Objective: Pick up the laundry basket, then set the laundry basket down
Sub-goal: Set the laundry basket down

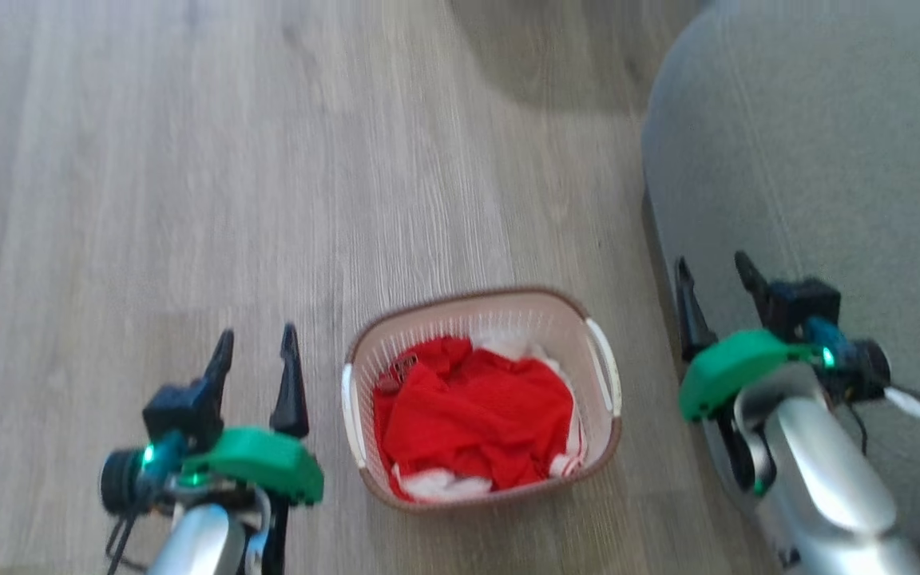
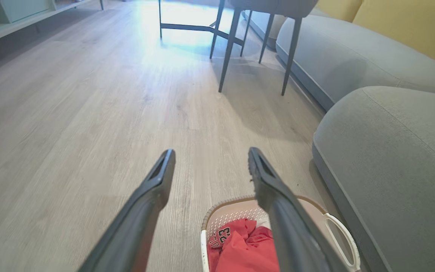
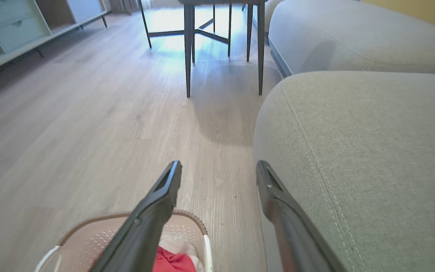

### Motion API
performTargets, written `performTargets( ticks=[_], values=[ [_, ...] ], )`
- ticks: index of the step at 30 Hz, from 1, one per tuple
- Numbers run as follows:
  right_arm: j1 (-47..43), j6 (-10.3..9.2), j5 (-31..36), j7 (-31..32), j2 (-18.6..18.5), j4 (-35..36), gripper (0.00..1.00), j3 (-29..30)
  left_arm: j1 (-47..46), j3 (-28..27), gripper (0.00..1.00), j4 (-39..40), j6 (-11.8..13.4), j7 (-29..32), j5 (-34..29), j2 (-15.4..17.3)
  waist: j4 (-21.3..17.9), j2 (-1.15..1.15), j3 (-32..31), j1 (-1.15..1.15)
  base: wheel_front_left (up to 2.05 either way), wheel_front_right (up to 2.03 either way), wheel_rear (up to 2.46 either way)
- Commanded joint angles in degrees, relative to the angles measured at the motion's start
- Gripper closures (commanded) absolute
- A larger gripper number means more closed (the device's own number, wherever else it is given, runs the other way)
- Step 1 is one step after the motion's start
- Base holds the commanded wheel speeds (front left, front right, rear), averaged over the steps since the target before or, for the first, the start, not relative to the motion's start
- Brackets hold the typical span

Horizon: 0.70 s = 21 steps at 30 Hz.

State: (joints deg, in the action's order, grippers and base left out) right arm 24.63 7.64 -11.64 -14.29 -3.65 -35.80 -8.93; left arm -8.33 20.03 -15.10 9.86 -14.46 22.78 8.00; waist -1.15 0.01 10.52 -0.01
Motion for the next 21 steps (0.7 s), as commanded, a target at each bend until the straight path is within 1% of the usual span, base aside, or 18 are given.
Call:
performTargets(
  ticks=[1, 5, 6, 10, 14, 21],
  values=[
    [-1.7, -0.15, -0.6, -0.7, 0.8, 4.2, 0.0, -0.6, 0.4, -3.1, 0.0, 3.1, -0.3, -0.5, -0.9, -0.1, 0.9, -0.01, -4.4, 0.01, 0.0, 0.0, 0.0],
    [-8.5, -0.15, -1.0, -0.7, 0.8, 11.5, 0.0, 0.7, 5.3, -4.6, 0.0, 6.1, -0.6, -0.5, -2.7, -0.7, 1.5, -0.01, -8.0, 0.01, 0.0, 0.0, 0.0],
    [-11.6, -0.15, -0.9, -0.7, 0.8, 14.4, 0.0, 0.9, 7.5, -5.2, 0.0, 7.2, -0.5, -0.5, -3.1, -0.9, 1.6, -0.01, -9.5, 0.01, 0.0, 0.0, 0.0],
    [-16.6, -0.15, -0.2, -0.7, 0.8, 19.0, 0.0, 1.9, 10.8, -6.5, 0.0, 9.7, -0.2, -0.5, -3.7, -1.1, 1.7, -0.01, -11.1, 0.01, 0.0, 0.0, 0.0],
    [-20.1, -0.15, 0.6, -0.7, 0.8, 21.8, 0.0, 3.6, 12.9, -7.5, 0.0, 11.6, 0.0, -0.5, -4.0, -1.3, 1.5, -0.01, -12.0, 0.01, 0.0, 0.0, 0.0],
    [-23.7, -0.15, 1.2, -0.7, 0.8, 24.2, 0.0, 6.1, 15.4, -8.7, 0.0, 12.9, 0.7, -0.5, -5.2, -1.3, 0.8, -0.01, -12.7, 0.01, 0.0, 0.0, 0.0]
  ],
)
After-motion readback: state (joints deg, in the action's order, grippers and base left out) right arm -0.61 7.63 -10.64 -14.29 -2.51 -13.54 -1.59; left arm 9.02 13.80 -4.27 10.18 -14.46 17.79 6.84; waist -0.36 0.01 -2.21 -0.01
